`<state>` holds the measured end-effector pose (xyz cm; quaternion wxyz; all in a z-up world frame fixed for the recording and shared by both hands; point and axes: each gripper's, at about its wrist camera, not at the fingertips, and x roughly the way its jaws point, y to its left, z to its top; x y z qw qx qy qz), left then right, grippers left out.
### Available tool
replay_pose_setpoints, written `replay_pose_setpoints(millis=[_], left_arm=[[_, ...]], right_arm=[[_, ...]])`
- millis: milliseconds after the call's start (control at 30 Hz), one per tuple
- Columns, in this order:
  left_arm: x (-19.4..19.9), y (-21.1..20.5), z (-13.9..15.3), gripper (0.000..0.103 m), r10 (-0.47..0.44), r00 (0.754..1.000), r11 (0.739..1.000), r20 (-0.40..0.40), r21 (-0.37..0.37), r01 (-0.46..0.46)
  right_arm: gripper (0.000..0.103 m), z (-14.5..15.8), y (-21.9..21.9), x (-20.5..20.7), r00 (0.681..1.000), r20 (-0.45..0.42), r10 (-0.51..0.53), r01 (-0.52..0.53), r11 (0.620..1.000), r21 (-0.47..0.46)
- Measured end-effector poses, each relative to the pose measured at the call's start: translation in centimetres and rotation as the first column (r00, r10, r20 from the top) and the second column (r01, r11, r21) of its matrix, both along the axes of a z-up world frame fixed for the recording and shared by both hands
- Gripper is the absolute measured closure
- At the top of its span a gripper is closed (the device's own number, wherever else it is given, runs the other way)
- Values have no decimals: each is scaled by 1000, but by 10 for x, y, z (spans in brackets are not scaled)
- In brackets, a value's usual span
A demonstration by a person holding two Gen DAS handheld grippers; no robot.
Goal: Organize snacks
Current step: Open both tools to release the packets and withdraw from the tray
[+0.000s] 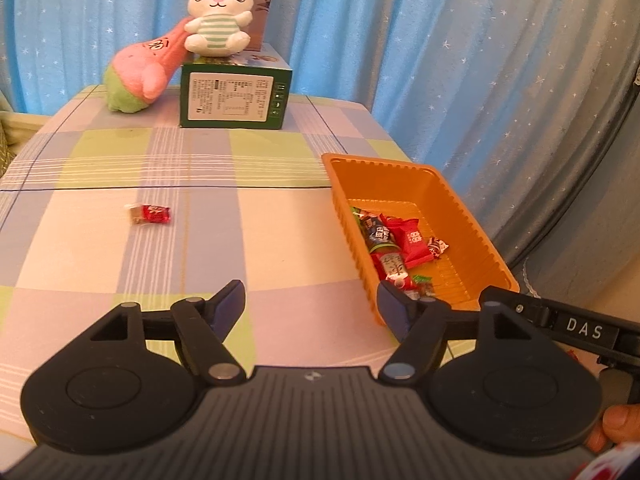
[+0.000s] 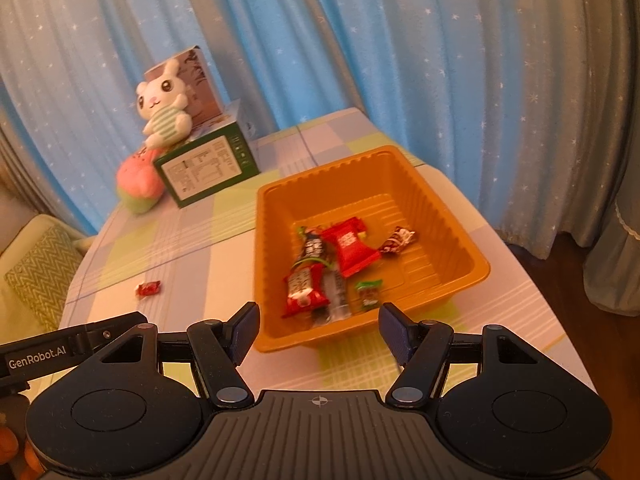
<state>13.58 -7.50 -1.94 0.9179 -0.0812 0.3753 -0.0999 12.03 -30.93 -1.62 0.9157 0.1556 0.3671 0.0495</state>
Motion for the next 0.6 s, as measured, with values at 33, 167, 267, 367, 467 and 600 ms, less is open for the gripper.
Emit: replay_pose_setpoints(millis=[33, 167, 267, 367, 467, 600], left_arm=[[-3, 2, 1, 27, 4, 1000, 1000, 2, 4, -4], [-10, 9, 2, 26, 8, 1000, 1000, 7, 20, -8], [-15, 16, 2, 25, 19, 1000, 999, 7, 29, -19], [-18, 27, 1, 25, 41, 999, 999, 1, 32, -41], [-19, 40, -1, 23, 68, 998, 997, -3, 37, -68], [-17, 57, -3, 23, 100, 995, 994, -2, 53, -100]], right_arm=[[37, 1, 2, -1, 1000, 0, 5, -5, 1000, 0], [37, 4, 10, -5, 1000, 5, 23, -23, 1000, -1], [37, 5, 16, -7, 999, 9, 37, -37, 999, -3], [37, 5, 23, -6, 999, 10, 51, -51, 999, -3], [37, 4, 31, -7, 997, 9, 74, -74, 997, -6], [37, 2, 43, -5, 995, 8, 103, -103, 995, -11]])
